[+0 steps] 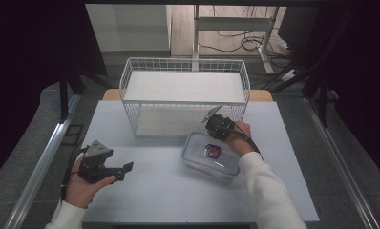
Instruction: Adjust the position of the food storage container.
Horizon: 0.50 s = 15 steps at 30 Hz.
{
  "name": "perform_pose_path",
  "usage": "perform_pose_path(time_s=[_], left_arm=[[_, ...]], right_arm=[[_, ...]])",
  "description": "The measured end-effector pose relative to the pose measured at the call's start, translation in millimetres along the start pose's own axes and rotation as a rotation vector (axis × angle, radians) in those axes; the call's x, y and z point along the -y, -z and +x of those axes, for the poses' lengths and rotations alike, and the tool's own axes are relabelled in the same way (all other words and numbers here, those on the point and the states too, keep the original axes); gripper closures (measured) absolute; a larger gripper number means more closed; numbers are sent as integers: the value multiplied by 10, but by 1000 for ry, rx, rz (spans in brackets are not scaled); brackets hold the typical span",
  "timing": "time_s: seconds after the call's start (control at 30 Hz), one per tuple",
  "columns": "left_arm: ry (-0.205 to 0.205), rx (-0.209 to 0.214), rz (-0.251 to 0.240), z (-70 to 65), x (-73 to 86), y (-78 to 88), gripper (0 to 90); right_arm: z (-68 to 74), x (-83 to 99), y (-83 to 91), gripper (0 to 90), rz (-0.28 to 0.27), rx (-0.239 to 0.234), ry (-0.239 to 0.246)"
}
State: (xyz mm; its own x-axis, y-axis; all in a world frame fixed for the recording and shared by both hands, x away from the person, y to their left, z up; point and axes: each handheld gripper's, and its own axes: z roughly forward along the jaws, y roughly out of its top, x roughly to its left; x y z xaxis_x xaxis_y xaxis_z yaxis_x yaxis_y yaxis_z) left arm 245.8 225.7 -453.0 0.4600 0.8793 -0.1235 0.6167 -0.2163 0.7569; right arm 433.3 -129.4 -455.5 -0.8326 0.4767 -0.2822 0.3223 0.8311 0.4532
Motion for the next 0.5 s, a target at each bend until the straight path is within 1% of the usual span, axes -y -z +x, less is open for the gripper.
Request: perform_pose_path(time_s=[0.03,0.07,0.1,0.13,0.17,0.2,0.23,0.27,0.33,0.37,0.4,0.43,0.47,0.5], left_arm=[[-2,2,6,-30,4,-24,123],[-20,6,20,-65,6,-49,123],[-20,6,20,-65,6,-49,122],[-59,3,39,-152,10,-102,121],[-59,3,39,-152,10,-102,121],[-74,1,42,-189,11,-124,121],[-82,5,46,-217,14,-139,121],[-81,6,38,-253,23,-154,124],[-77,4,32,-260,25,-155,130],[-75,2,29,-262,23,-152,130],[-67,-4,18,-251,18,-134,131],[-67,-4,18,-251,18,-134,131],[-59,-5,13,-234,16,-124,132],[-51,-5,11,-223,17,-121,132]], right_arm=[[25,-8,-4,887,2,-1,11],[52,-16,-4,887,1,-2,25],[52,-16,-4,887,1,-2,25],[101,-33,7,887,3,-19,48],[129,-42,13,887,3,-27,61],[129,-42,13,887,3,-27,61],[157,-51,18,887,2,-33,74],[225,-71,30,888,4,-47,94],[249,-77,35,887,4,-52,101],[280,-85,42,888,3,-59,114],[342,-98,56,887,6,-71,130],[342,-98,56,887,6,-71,130],[400,-108,72,888,10,-82,140],[400,-108,72,888,10,-82,140]])
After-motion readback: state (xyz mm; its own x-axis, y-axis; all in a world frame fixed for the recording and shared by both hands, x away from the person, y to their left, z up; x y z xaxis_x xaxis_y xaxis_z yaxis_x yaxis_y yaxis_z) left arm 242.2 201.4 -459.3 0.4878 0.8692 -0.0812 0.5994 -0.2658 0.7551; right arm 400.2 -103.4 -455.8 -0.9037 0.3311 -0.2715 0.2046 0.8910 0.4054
